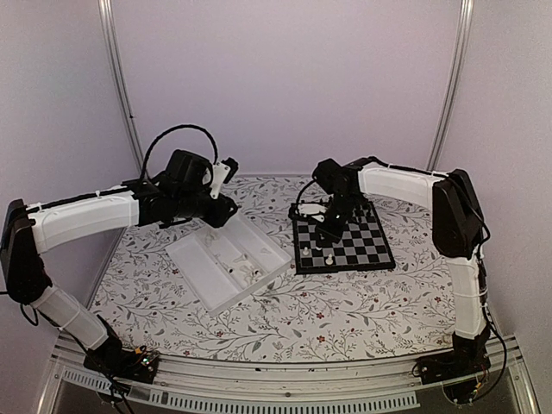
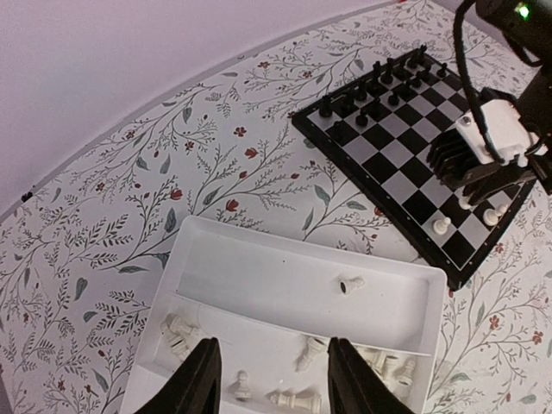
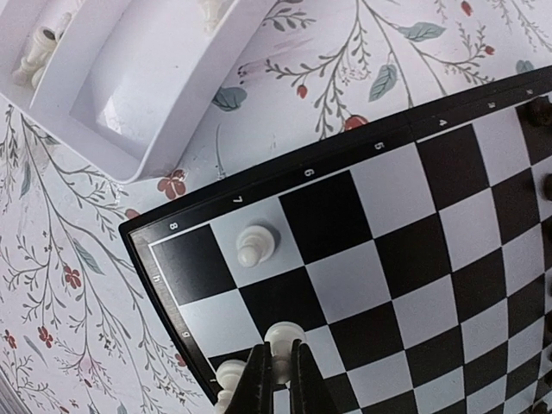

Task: Set up the chess pieces on the board
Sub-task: Place the chess piece on the chessboard.

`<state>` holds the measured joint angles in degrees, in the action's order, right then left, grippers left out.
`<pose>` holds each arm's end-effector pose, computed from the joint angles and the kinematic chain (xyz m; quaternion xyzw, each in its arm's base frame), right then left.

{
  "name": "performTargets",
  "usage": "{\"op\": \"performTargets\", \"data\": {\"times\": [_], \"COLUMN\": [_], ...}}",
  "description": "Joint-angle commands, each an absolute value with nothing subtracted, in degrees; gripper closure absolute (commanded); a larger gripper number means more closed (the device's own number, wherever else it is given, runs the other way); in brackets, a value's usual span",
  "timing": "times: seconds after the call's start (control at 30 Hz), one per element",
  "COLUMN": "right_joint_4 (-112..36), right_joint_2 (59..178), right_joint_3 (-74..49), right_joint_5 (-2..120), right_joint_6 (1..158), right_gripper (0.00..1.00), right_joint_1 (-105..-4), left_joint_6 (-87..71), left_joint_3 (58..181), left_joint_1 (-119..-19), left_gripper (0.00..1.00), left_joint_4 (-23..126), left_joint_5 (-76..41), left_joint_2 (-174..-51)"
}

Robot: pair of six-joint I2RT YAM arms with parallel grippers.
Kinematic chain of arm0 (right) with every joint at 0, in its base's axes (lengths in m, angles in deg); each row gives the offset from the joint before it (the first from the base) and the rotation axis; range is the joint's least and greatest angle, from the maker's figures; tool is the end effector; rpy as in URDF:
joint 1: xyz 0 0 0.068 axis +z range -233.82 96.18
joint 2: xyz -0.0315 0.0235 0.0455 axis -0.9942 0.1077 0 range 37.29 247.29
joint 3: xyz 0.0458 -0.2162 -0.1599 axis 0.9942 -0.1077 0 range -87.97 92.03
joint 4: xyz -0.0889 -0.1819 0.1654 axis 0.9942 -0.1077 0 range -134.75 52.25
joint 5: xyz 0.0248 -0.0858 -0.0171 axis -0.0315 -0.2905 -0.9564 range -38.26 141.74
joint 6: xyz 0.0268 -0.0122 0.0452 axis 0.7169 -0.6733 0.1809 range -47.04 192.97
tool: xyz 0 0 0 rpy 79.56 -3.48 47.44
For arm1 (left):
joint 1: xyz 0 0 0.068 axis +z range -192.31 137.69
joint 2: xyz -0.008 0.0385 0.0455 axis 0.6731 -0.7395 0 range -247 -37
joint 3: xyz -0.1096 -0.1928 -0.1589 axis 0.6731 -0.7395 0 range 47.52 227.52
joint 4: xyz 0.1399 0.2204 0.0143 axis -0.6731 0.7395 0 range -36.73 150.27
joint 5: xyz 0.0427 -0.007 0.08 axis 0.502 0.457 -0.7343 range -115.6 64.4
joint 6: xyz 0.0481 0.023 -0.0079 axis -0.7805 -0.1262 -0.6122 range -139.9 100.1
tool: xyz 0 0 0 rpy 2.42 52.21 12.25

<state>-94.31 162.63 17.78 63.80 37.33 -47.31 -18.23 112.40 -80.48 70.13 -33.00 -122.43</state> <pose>0.3570 0.2734 0.1975 -0.5915 0.7905 0.1051 0.1191 0.2672 -0.2042 0.2805 0.2530 0.8586 -0.0962 0.4354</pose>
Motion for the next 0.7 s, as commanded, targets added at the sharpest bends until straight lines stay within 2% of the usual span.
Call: {"op": "performTargets", "data": {"times": [0.0,0.67], "right_joint_4": [-96.0,-96.91], "right_joint_2": [164.76,167.89], "right_joint_3": [19.87,21.19], "right_joint_5": [62.77,63.46], "right_joint_6": [36.54,37.1], "right_gripper": [1.0,0.96], "right_joint_1": [-47.02,-45.67], "left_joint_6": [-17.77,-17.88], "left_joint_3": [112.64,113.16], "left_joint_1": [-80.01,-80.01], "left_gripper": [0.56,0.56], "left_joint_4": [70.67,71.68], "left_joint_5": [-34.02,-34.27], "left_joint_2": [-122.26,-122.95]}}
